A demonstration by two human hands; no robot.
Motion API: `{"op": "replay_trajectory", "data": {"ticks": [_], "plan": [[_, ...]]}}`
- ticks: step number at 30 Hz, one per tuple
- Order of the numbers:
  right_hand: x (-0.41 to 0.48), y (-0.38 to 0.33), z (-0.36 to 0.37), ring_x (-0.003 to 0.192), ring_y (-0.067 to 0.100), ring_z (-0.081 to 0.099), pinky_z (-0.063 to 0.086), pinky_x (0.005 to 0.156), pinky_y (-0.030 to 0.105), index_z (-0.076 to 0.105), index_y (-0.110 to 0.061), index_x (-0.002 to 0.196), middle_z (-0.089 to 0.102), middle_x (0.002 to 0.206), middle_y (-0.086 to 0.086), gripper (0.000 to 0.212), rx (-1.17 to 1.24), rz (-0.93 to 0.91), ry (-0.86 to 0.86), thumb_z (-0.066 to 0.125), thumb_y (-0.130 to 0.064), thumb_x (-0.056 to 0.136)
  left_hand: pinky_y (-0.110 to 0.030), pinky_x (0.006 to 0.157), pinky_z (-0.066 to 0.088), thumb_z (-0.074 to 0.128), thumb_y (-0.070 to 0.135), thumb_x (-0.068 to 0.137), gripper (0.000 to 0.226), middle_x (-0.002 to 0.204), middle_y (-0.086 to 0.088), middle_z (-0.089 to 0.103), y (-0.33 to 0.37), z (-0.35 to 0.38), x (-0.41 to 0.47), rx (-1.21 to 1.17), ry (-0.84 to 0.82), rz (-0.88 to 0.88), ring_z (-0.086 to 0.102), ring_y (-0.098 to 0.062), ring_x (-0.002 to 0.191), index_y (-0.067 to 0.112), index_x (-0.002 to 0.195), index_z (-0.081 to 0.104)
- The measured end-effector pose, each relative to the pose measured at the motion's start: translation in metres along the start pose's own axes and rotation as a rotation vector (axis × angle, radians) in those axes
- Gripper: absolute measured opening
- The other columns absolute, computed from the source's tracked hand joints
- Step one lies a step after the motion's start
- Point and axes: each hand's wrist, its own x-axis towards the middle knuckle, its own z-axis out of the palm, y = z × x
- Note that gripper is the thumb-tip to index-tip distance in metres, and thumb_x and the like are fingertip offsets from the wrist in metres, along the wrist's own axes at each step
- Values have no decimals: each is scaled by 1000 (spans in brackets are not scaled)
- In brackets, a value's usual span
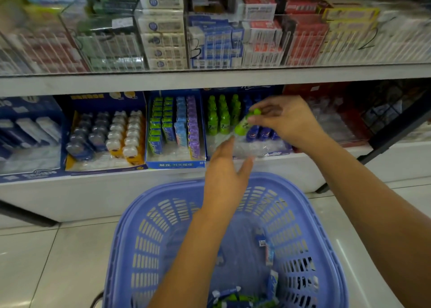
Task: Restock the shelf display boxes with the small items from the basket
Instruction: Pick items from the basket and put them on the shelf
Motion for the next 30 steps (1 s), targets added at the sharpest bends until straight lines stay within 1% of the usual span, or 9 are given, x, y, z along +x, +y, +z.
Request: {"op": "replay_trajectory", "data": {"ticks": [2,4,8,15,19,24,26,28,30], "plan": [[17,3,3,77,9,61,46,66,6,69,-14,95,68,87,2,23,-178,-47,58,78,-20,75,-21,114,22,53,30,95,57,152,-3,34,-4,5,-2,242,-85,42,24,-16,142,12,146,34],[32,6,8,79,8,58,39,67,7,70,-15,100,66,90,-3,28,-379,-91,46,77,-27,76,-27,118,17,48,25,98,57,155,-4,28,-9,9,-6,359,-154,41,16,-19,145,9,148,28],[49,16,22,93,18,62,45,80,22,68,-13,105,69,103,4,35,-536,-109,-53,76,-30,76,-27,120,10,47,20,98,57,156,-4,24,-17,9,-8,394,-174,73,14,-20,146,8,149,24],[55,14,28,101,20,53,41,79,24,69,-16,107,65,104,6,36,-648,-132,-99,75,-33,76,-23,119,12,45,12,97,54,155,-2,26,-23,9,-5,369,-160,103,15,-17,145,9,148,27],[59,3,29,105,24,59,47,92,31,69,-13,109,66,112,8,39,-734,-65,-193,75,-35,76,-27,119,14,47,17,97,56,156,-2,25,-26,9,-5,373,-181,101,15,-18,145,9,148,26],[58,-4,26,113,27,55,36,106,42,67,-18,110,63,119,6,40,-815,14,-226,73,-41,77,-25,119,8,46,21,98,59,158,-2,20,-26,3,-1,418,-253,125,11,-19,146,10,150,21],[53,-9,26,120,27,49,30,110,42,65,-21,114,59,125,5,42,-874,23,-204,71,-42,79,-22,118,9,47,22,98,56,156,-3,24,-24,0,-4,365,-224,156,15,-18,145,10,148,26],[40,-11,24,121,26,48,32,108,40,65,-20,116,59,125,3,41,-809,-21,-121,70,-40,81,-15,111,21,49,19,97,43,146,-4,43,-23,-5,-13,199,-90,194,34,-17,137,8,139,45],[15,-12,21,98,18,58,46,91,27,69,-11,102,66,105,5,30,-563,-101,-59,72,-32,81,-15,91,40,50,17,96,24,118,-5,63,-30,-5,-23,92,34,224,56,-15,108,9,114,64]]}}
